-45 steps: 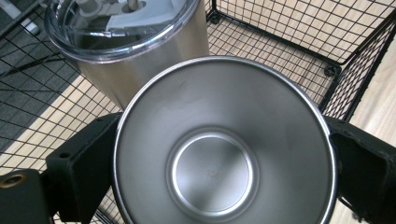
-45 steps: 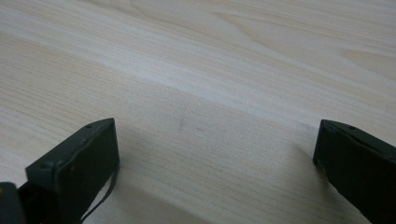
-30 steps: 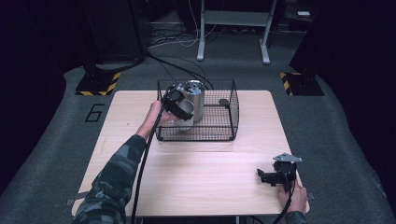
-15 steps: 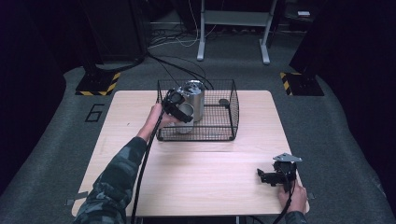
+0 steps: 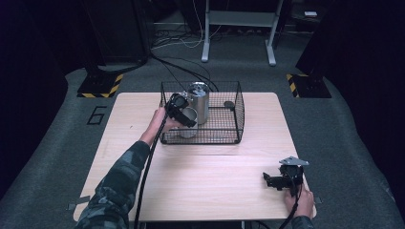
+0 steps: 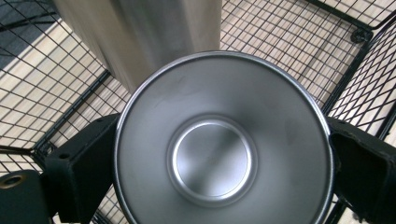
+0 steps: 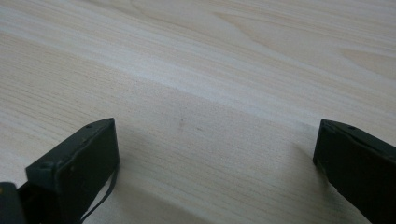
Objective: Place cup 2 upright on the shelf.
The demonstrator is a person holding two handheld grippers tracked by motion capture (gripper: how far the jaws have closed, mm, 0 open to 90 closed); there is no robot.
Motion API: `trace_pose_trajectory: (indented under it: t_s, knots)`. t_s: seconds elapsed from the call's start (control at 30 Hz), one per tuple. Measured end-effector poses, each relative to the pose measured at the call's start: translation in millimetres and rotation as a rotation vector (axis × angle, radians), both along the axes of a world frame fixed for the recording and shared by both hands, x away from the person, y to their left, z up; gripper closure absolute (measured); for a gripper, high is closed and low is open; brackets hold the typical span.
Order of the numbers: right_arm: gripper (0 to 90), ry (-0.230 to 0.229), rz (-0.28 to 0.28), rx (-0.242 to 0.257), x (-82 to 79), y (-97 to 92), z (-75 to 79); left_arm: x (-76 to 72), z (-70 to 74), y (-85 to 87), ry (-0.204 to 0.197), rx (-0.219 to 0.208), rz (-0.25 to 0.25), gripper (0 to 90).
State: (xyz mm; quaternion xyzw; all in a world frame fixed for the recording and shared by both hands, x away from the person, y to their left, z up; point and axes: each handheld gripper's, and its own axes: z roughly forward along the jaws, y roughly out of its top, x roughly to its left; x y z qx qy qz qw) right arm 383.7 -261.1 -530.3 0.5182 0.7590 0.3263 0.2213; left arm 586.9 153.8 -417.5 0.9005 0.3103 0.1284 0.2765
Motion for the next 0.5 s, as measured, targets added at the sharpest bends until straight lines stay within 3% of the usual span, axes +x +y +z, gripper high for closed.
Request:
trace_pose_trajectory:
  t_s: [0.37,0.5]
  knots:
    - [0.0,0.0,0.0,0.0,0.0,0.0,0.0,1.2,-1.9,1.4,0.008,-0.011,0.032,5.1]
    - [0.0,0.0,0.0,0.0,0.0,0.0,0.0,0.2,2.7,2.5,-0.008,-0.025,0.052,0.1]
